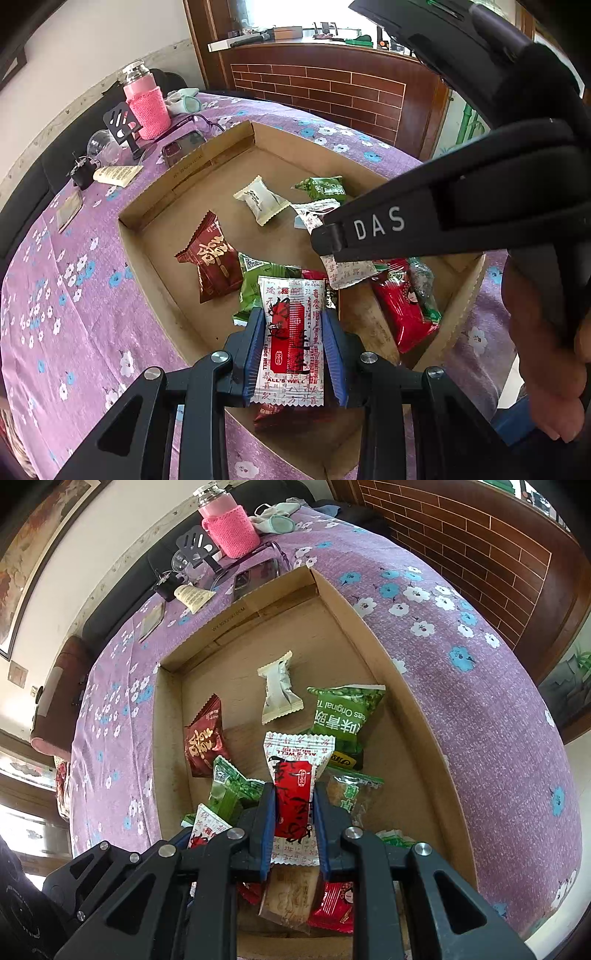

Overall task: Organize snacks
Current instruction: 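Lower both white-red packets into the tray and open both grippers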

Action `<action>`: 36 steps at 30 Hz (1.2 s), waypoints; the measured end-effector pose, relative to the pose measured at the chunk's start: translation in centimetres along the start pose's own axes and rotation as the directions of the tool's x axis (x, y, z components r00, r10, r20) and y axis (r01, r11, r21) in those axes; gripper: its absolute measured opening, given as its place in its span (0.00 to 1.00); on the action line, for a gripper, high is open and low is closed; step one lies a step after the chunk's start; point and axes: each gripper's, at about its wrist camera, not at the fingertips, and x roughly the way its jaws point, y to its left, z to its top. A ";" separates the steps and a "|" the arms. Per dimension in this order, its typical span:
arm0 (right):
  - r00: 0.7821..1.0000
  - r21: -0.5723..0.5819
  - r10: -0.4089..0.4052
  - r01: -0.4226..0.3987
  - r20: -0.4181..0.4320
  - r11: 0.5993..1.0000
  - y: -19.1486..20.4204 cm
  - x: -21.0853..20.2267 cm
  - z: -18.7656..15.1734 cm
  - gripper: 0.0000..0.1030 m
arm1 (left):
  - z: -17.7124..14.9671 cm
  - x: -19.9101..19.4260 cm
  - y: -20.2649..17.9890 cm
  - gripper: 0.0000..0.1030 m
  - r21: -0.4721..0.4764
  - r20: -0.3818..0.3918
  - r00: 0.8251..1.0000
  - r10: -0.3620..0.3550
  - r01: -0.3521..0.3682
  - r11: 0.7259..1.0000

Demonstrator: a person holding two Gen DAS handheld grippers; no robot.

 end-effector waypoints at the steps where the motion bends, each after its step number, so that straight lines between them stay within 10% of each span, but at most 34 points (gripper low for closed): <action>1: 1.000 -0.001 0.001 -0.001 -0.001 1.000 0.0 0.0 0.0 0.18 | 0.0 0.0 0.0 0.31 0.000 0.000 1.000 0.000 0.000 1.000; 36: 1.000 -0.013 -0.011 0.011 0.017 1.000 0.3 -0.3 0.1 0.24 | 0.3 0.0 -0.3 0.31 0.027 0.010 1.000 0.007 -0.007 1.000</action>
